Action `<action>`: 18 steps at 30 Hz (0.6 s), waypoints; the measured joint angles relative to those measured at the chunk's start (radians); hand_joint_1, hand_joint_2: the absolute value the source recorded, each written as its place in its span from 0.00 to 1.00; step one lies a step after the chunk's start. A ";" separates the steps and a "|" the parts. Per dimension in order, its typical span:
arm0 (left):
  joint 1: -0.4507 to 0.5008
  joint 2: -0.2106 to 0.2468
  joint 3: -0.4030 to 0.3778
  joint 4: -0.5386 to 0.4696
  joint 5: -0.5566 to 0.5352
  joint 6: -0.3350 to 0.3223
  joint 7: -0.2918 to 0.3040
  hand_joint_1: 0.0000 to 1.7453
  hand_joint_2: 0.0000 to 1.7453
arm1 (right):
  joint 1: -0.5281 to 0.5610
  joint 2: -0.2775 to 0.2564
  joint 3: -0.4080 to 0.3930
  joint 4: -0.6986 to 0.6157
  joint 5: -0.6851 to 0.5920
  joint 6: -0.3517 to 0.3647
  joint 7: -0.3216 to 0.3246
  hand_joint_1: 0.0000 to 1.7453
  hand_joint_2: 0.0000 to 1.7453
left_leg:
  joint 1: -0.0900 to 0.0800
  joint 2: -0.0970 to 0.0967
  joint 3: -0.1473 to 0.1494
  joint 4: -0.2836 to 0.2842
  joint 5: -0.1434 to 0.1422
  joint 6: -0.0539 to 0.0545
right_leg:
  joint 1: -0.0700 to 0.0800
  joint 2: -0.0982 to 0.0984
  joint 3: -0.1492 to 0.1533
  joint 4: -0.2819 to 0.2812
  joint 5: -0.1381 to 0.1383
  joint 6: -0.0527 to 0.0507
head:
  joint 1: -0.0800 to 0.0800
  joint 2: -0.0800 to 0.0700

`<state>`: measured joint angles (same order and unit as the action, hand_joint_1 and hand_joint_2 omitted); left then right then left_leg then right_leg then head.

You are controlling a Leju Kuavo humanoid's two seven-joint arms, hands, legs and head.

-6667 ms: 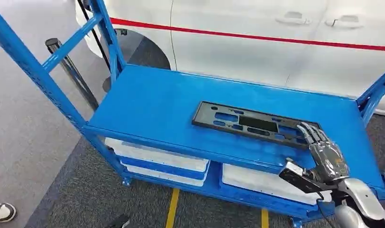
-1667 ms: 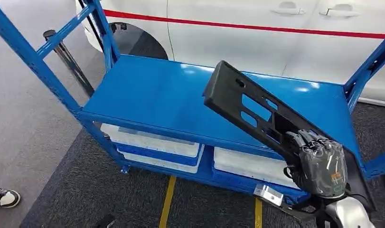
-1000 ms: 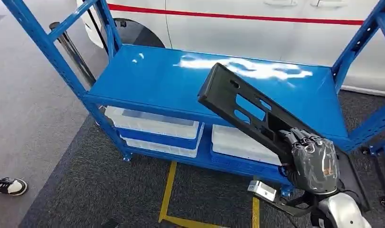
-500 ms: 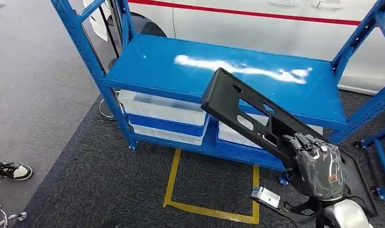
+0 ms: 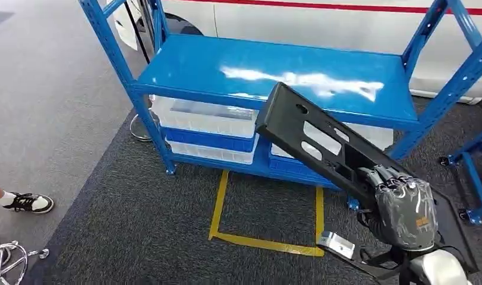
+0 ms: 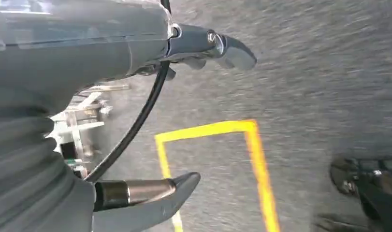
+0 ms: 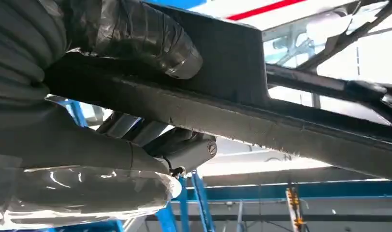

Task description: Take the parts from the cabinet and place them on the table.

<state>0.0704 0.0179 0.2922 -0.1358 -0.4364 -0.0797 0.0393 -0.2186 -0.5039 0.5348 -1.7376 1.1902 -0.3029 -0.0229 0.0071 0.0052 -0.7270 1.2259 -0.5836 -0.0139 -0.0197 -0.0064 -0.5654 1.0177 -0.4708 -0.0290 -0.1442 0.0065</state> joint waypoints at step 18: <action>-0.015 -0.008 -0.019 0.019 0.008 0.018 -0.031 0.00 1.00 | 0.093 -0.074 -0.072 -0.057 -0.055 -0.014 0.012 1.00 1.00 | -0.007 0.005 0.159 -0.242 0.146 0.062 | -0.002 0.003 -0.150 0.317 -0.084 0.055 | 0.001 0.000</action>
<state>0.0550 0.0099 0.2731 -0.1167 -0.4280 -0.0614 0.0084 -0.1260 -0.5784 0.4626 -1.7949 1.1352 -0.3170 -0.0111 -0.0001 0.0100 -0.5684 0.9841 -0.4378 0.0484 -0.0215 -0.0035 -0.7156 1.3344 -0.5549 0.0259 -0.1431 0.0065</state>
